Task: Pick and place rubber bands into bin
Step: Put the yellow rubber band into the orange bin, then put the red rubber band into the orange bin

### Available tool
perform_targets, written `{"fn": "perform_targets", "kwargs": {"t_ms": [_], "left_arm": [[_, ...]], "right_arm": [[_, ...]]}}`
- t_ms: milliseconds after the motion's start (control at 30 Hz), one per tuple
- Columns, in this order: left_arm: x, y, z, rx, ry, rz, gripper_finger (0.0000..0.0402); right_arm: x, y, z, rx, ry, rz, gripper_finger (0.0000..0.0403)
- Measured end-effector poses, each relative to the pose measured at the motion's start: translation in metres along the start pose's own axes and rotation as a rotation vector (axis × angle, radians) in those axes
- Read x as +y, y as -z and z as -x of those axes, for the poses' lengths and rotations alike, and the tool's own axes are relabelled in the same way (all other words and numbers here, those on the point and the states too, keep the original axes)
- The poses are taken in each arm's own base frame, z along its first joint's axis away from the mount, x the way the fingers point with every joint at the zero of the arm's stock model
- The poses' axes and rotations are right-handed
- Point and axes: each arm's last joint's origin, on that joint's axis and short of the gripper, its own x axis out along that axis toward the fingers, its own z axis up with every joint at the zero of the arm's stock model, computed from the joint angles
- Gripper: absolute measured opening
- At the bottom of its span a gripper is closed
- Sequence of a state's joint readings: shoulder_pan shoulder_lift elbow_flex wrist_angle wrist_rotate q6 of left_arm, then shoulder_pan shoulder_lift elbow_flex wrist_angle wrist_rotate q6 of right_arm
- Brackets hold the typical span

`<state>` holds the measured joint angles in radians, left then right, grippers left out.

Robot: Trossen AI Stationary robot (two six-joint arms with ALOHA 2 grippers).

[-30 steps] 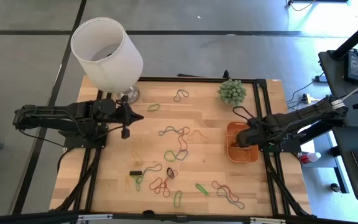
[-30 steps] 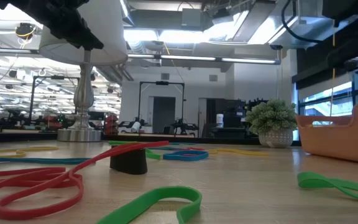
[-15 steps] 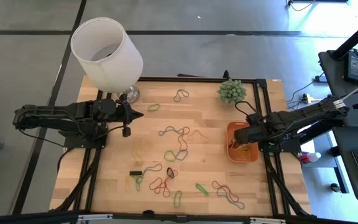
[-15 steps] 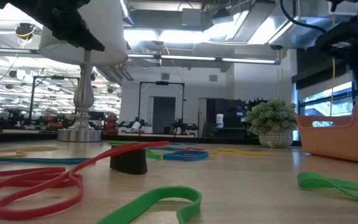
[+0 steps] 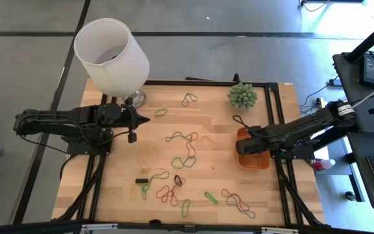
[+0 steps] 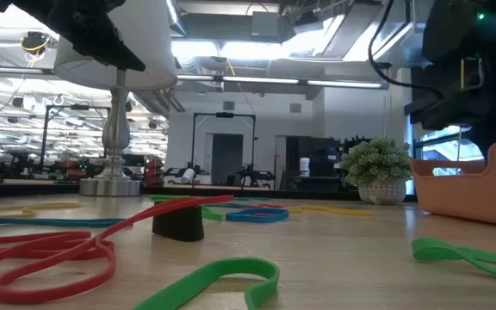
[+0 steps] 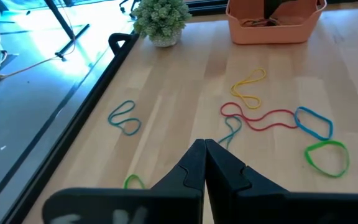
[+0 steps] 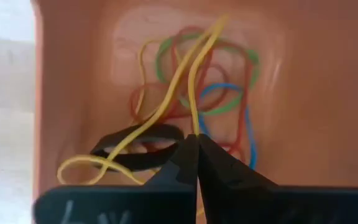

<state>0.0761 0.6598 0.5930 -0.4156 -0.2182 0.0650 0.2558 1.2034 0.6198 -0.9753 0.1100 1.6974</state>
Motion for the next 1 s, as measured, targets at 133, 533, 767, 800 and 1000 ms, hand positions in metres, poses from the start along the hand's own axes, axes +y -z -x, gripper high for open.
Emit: {"fn": "perform_targets", "kwargs": {"t_ms": [133, 533, 767, 800, 1000], "left_arm": [[-0.001, 0.0, 0.0, -0.001, 0.018, 0.004, 0.0003], [-0.002, 0.0, 0.0, -0.003, 0.039, 0.039, 0.0001], [-0.008, -0.001, 0.001, -0.008, 0.114, 0.027, 0.0002], [-0.008, -0.001, 0.001, -0.009, 0.121, 0.026, 0.0002], [-0.011, -0.001, 0.002, -0.011, 0.143, 0.026, 0.0003]], "right_arm": [[0.003, 0.0, 0.002, 0.011, -0.021, -0.002, 0.0056], [0.018, 0.001, 0.05, 0.028, -0.17, -0.024, 0.0176], [0.045, 0.024, 0.105, -0.034, -0.341, 0.075, 0.0132], [0.05, 0.03, 0.112, -0.028, -0.359, 0.098, 0.0124], [0.078, 0.08, 0.13, 0.029, -0.374, 0.242, 0.0089]]}}
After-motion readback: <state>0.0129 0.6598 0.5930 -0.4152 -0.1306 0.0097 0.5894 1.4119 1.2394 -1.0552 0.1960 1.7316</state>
